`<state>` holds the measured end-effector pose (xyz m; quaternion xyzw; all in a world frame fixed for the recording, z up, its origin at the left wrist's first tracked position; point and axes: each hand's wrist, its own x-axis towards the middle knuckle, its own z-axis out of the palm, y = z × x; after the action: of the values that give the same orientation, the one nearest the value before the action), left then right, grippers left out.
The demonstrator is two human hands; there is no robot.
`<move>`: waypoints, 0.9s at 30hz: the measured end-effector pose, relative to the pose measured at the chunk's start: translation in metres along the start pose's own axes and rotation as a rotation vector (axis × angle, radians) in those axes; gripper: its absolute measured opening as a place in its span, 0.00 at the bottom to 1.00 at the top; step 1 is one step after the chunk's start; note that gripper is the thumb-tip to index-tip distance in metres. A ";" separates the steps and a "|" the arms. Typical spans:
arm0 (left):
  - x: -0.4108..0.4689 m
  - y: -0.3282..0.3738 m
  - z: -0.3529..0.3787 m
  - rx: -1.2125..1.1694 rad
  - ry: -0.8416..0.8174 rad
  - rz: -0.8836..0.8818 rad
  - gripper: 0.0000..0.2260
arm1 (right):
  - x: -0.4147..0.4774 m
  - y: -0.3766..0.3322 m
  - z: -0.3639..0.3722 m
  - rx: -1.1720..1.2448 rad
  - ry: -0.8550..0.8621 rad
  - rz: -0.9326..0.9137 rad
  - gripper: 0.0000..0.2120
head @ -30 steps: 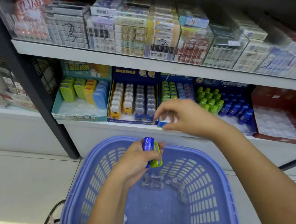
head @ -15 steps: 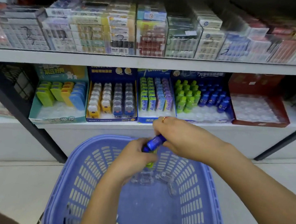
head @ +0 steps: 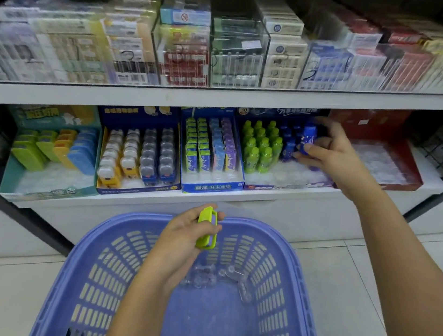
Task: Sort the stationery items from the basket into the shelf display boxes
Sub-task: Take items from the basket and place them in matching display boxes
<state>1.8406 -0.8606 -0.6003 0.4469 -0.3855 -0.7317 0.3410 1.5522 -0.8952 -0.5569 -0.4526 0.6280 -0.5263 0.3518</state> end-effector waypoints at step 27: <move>0.012 -0.002 0.000 -0.250 -0.029 -0.006 0.19 | 0.036 0.029 -0.014 -1.137 0.220 -0.032 0.17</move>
<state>1.8360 -0.8697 -0.6061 0.3914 -0.2946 -0.7816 0.3861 1.5207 -0.9231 -0.5815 -0.5225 0.8380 -0.1556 -0.0221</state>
